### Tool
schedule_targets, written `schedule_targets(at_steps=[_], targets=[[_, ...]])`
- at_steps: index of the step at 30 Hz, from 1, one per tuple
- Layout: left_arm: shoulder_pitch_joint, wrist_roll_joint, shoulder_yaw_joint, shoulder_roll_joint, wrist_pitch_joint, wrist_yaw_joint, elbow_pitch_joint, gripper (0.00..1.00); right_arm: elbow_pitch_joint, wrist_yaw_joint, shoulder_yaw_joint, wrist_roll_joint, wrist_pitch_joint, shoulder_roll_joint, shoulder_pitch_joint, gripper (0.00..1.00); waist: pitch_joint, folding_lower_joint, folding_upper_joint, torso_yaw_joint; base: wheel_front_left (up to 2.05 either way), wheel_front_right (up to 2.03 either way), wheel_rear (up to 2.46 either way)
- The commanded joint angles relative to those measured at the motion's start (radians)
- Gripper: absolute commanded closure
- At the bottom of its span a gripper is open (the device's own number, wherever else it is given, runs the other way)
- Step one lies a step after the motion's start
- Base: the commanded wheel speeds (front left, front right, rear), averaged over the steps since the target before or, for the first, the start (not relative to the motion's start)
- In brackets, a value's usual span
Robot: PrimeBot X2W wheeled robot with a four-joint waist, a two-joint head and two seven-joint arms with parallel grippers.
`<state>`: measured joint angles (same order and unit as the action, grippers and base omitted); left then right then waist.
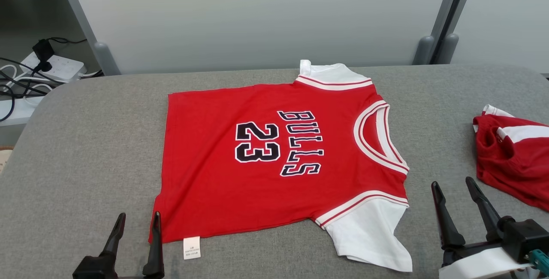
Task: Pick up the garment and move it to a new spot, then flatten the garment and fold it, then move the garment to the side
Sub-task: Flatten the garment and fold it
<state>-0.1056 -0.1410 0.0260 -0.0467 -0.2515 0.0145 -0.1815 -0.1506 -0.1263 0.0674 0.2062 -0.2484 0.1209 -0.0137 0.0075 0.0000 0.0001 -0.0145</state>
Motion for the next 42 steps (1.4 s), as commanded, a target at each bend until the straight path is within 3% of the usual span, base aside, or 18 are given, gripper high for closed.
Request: schedule_targets(at_steps=[1, 11, 25, 31, 42], targets=[[0.012, 0.008, 0.022, -0.004, -0.01, -0.014, 0.031, 0.0, 0.03, -0.004, 0.005, -0.02, -0.013, 0.003, 0.012, 0.0, -0.001, 0.0, -0.0001, -0.003, 0.0, 0.0, 0.0], [0.008, -0.002, 0.01, -0.004, -0.01, -0.035, 0.039, 0.0, 0.033, -0.004, -0.024, -0.059, -0.013, -0.014, 0.005, 0.0, 0.0, 0.0, -0.0001, -0.009, 0.0, 0.0, 0.0], [0.021, -0.003, 0.009, -0.004, -0.01, -0.021, 0.031, 0.0, 0.025, -0.004, -0.013, -0.049, -0.013, -0.019, 0.014, 0.0, 0.006, 0.0, -0.0001, -0.011, 0.0, 0.0, 0.0], [0.025, -0.01, 0.006, -0.004, -0.01, -0.011, 0.02, 0.0, -0.182, -0.004, 0.093, 0.027, -0.013, 0.003, 0.003, 0.0, 0.011, 0.0, -0.0001, -0.009, 0.0, 0.0, 0.0], [0.046, -0.016, 0.002, -0.004, -0.01, 0.002, 0.008, 0.0, -0.347, -0.004, 0.204, 0.084, -0.013, 0.016, 0.055, 0.0, 0.044, 0.0, -0.0001, -0.001, 0.0, 0.0, 0.0]])
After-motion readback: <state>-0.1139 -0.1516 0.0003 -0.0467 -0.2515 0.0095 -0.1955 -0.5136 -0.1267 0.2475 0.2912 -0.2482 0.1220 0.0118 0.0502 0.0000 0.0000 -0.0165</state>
